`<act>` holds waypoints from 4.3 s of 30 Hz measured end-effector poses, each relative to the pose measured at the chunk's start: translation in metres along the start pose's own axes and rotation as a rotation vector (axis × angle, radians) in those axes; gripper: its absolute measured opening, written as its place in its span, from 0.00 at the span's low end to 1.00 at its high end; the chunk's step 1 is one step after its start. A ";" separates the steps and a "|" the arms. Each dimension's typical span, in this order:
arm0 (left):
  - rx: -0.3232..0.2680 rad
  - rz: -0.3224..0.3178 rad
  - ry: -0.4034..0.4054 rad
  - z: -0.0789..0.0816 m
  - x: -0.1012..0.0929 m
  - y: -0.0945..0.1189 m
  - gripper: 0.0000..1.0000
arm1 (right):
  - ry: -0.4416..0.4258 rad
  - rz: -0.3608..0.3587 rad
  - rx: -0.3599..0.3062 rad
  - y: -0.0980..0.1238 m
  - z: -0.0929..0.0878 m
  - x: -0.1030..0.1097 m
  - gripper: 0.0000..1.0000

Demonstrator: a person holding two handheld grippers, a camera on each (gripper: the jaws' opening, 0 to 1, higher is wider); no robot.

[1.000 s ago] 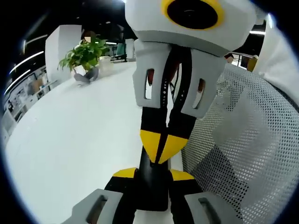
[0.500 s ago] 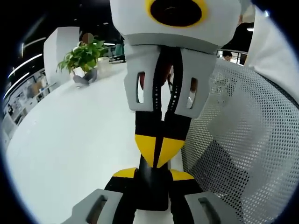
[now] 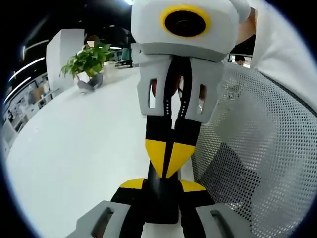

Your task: Press the specified remote control buttons in sequence, fully releasing each button before pressing the next.

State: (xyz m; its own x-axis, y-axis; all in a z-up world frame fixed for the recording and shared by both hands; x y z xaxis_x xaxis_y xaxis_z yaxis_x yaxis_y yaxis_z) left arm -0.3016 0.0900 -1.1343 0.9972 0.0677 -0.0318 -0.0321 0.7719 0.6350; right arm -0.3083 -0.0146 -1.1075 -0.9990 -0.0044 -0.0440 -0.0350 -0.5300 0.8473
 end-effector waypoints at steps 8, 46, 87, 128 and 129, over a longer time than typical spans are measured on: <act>-0.001 0.009 0.002 0.000 -0.001 0.001 0.25 | -0.016 -0.015 0.006 -0.001 0.001 0.002 0.00; 0.006 0.002 -0.010 0.000 0.001 -0.001 0.25 | -0.175 -0.035 -0.031 0.003 -0.006 0.000 0.00; -0.117 0.174 0.214 0.030 -0.013 0.058 0.56 | -0.150 -0.043 -0.125 0.015 -0.055 -0.002 0.23; -0.777 1.054 0.375 0.038 -0.036 0.148 1.00 | 0.050 0.084 0.095 0.010 -0.032 -0.010 0.21; -0.773 1.060 0.372 0.038 -0.036 0.149 1.00 | 0.026 0.092 0.092 0.011 -0.033 -0.013 0.21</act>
State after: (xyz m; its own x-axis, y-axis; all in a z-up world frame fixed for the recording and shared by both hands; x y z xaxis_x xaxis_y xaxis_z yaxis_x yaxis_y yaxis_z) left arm -0.3393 0.1785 -1.0096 0.3972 0.9137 -0.0861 -0.9158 0.3885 -0.1019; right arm -0.2950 -0.0482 -1.1154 -0.9971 -0.0724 0.0237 0.0536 -0.4459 0.8935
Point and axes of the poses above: the point that each gripper's makers call its tool centre point, and the gripper's own axes: y roughly backward along the fingers, x roughly to its left, z roughly out of its top, the point moved 9 cm from there along y, roughly backward along the fingers
